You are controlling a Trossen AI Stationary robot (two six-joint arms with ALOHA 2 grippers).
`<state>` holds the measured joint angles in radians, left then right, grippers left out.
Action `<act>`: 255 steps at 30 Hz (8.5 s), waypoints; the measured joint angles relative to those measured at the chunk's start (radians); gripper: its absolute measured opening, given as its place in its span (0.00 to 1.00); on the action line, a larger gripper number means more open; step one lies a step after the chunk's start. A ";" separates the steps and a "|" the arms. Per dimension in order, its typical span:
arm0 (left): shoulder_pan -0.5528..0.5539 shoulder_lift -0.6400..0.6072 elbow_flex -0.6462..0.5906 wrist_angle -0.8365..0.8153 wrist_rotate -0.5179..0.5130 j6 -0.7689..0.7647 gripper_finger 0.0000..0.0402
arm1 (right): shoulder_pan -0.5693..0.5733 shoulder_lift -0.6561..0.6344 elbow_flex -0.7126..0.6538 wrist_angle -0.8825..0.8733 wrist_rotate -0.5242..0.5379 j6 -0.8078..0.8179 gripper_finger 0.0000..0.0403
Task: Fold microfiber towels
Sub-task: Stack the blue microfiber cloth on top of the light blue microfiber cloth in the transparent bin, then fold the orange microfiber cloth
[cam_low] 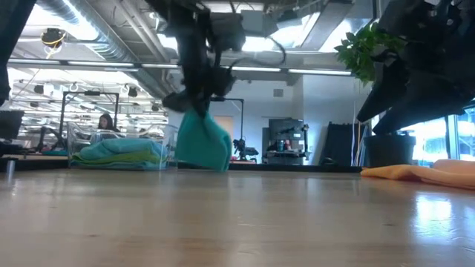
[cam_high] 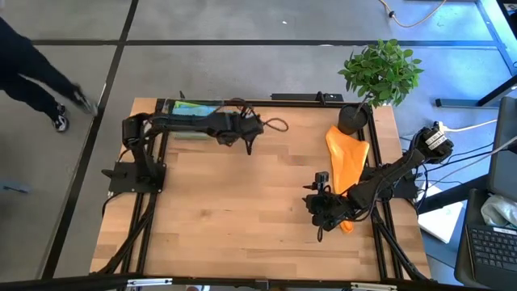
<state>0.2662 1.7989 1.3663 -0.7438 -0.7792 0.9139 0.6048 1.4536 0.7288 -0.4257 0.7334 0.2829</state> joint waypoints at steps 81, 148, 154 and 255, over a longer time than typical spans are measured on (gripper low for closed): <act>0.693 -0.335 -0.201 -0.344 0.492 -1.218 0.00 | 0.016 0.000 0.000 -0.093 -0.029 0.085 0.52; 0.624 -0.226 -0.451 0.229 0.360 -0.956 0.21 | 0.016 0.000 0.000 0.041 -0.101 0.056 0.52; 0.642 -0.195 -0.451 0.210 0.278 -1.017 0.21 | 0.016 0.000 0.000 0.038 -0.102 0.056 0.52; -0.443 -0.705 -0.741 1.052 0.198 -0.984 0.21 | -0.148 0.337 0.005 0.633 -0.033 -0.182 0.52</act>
<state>-0.1772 1.0943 0.6258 0.3084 -0.5813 -0.0697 0.4564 1.7908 0.7341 0.2077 0.7009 0.1012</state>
